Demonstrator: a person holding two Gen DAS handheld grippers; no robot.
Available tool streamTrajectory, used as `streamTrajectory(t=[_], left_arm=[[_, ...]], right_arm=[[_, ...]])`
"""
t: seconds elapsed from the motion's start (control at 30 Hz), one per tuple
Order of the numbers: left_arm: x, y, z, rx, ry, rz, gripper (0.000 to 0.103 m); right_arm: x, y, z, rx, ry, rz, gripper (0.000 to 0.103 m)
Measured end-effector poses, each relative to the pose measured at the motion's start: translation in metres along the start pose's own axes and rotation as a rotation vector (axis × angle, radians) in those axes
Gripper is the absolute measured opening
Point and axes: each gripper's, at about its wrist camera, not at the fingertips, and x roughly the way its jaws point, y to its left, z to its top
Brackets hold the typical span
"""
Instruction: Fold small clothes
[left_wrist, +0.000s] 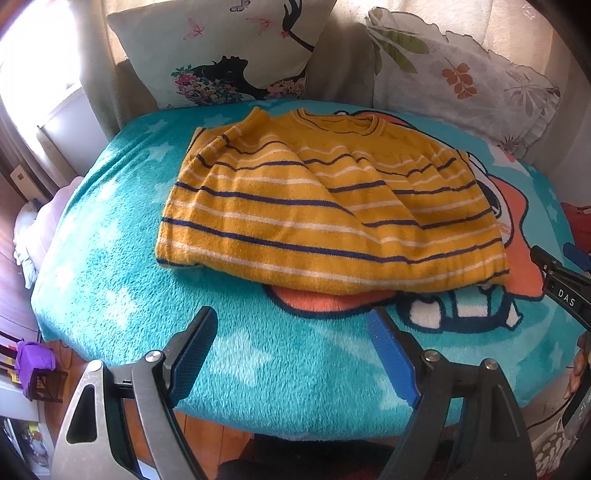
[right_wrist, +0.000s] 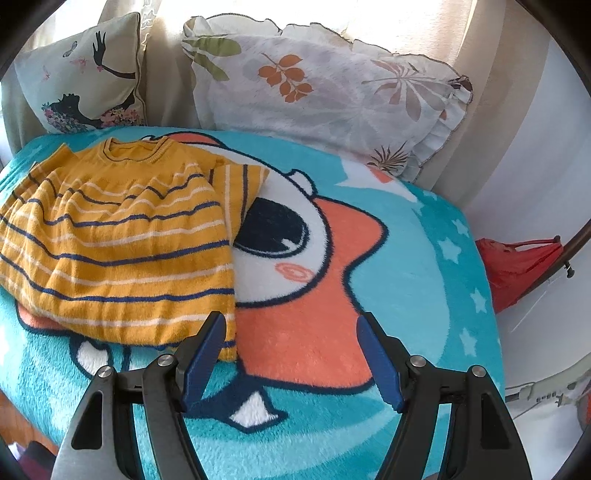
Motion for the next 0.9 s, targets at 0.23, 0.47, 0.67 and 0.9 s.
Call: streamTrajectory(t=[0.23, 0.47, 0.67, 0.9], left_arm=[[-0.003, 0.003, -0.005, -0.001, 0.007, 0.015, 0.083], [0.007, 0.016, -0.002, -0.019, 0.030, -0.004, 0.083], [0.017, 0.050, 0.010, -0.048, 0.041, -0.012, 0.083], [0.034, 0.122, 0.029, -0.151, 0.054, -0.004, 0.083]], right_arm=[[-0.003, 0.000, -0.005, 0.001, -0.001, 0.017, 0.077], [-0.003, 0.010, -0.004, -0.005, 0.011, 0.024, 0.077], [0.002, 0.031, 0.011, -0.005, 0.028, 0.040, 0.077], [0.003, 0.102, 0.048, -0.038, 0.044, 0.132, 0.077]])
